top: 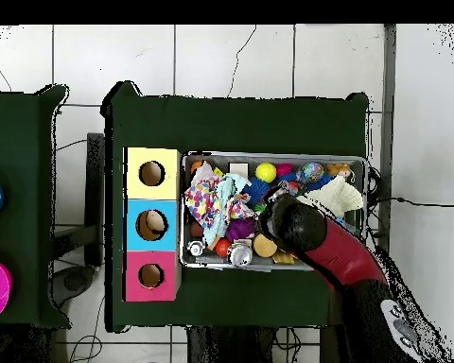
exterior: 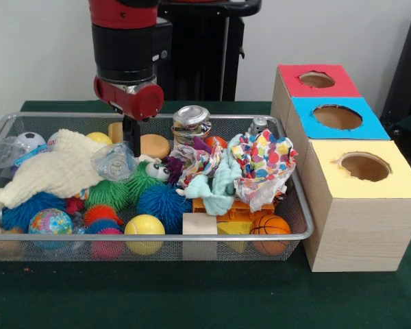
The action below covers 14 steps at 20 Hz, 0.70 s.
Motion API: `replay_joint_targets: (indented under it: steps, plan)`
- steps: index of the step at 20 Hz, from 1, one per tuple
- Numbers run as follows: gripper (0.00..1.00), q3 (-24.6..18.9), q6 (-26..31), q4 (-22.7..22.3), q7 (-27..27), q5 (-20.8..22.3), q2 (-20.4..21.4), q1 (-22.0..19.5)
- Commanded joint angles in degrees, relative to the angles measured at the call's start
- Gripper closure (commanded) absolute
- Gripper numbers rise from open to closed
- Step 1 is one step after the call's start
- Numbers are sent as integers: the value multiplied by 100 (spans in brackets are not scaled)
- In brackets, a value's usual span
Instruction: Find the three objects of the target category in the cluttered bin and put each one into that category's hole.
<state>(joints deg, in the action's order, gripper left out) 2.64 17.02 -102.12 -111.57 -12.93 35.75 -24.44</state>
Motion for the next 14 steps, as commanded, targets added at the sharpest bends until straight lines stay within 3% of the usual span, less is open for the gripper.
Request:
replay_joint_targets:
  steps: [1,9,14]
  plan:
    - [100,-360,710,-319,-1305,-569,347,21]
    - [100,-314,1131,-541,-1435,-998,580,176]
    - [100,-383,1198,-922,-1536,-1347,819,259]
